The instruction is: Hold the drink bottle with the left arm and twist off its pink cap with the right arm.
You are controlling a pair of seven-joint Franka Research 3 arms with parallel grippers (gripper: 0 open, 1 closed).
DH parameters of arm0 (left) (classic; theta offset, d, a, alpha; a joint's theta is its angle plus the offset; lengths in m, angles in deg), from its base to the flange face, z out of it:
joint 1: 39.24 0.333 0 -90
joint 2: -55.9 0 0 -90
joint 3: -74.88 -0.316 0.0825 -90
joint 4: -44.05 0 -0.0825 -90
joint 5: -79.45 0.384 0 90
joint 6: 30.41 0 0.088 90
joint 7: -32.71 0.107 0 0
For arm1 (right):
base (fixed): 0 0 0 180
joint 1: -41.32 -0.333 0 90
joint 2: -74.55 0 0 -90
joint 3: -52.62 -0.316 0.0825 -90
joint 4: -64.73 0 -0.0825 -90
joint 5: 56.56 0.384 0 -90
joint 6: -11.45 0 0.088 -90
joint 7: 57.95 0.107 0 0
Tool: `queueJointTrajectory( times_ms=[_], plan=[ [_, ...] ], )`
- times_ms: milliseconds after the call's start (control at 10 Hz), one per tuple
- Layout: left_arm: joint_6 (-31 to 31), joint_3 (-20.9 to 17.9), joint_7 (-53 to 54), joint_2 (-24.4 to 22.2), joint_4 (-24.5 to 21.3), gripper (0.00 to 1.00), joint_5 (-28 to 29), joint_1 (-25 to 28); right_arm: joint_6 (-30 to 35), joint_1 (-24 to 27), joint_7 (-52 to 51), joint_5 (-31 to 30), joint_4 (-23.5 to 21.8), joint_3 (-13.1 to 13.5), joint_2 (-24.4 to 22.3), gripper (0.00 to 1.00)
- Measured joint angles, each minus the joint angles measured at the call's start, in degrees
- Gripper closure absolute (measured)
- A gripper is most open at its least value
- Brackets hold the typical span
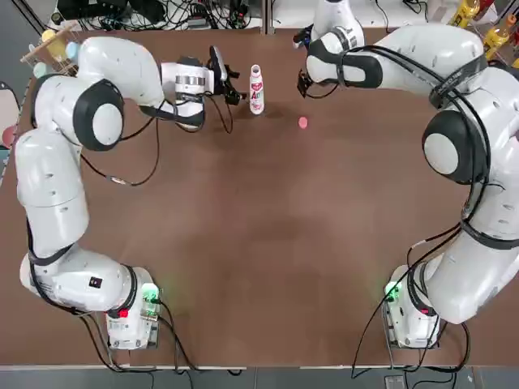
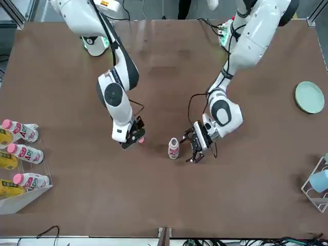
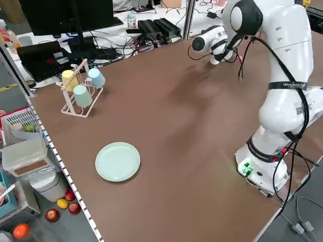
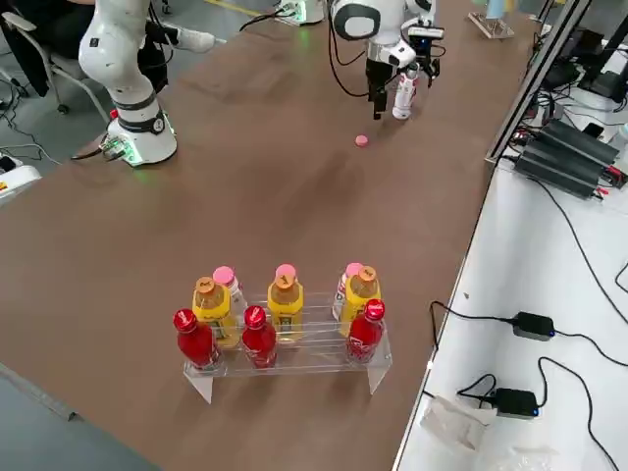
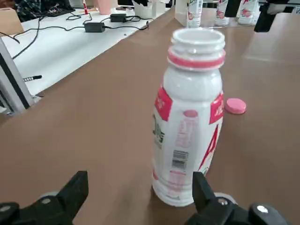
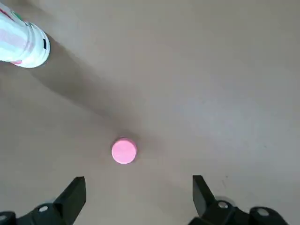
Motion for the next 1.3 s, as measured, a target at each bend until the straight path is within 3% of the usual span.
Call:
queueJointTrajectory(
  times_ms=[300,400,500,700,900,1000,1300],
  plan=[
    [-11.5,0.1,-29.8,-6.8,0.1,0.02,28.5,7.0,1.8,1.0,1.4,0.0,0.2,0.0,-1.9,0.00],
    [-16.5,0.1,-40.5,-9.1,1.1,0.02,35.9,9.8,5.0,2.0,2.4,0.0,0.7,0.0,-3.6,0.00],
    [-19.9,0.2,-47.8,-10.9,1.8,0.02,39.1,11.6,9.0,4.0,2.8,0.0,1.3,0.0,-6.0,0.00],
    [-21.7,0.3,-56.8,-12.8,1.9,0.02,40.5,11.8,18.2,9.9,2.7,0.1,2.4,-0.6,-11.1,0.00],
    [-22.5,0.3,-62.4,-13.1,1.8,0.02,40.9,11.5,25.5,19.9,7.2,0.1,3.6,-5.8,-15.3,0.00],
    [-23.1,0.2,-63.5,-13.1,1.8,0.02,40.9,11.8,28.4,23.7,8.9,0.0,4.1,-7.1,-17.9,0.00],
    [-24.0,0.1,-67.0,-13.2,1.9,0.02,40.9,12.1,31.8,32.2,5.0,-2.6,4.4,-6.0,-26.0,0.00]
  ],
)
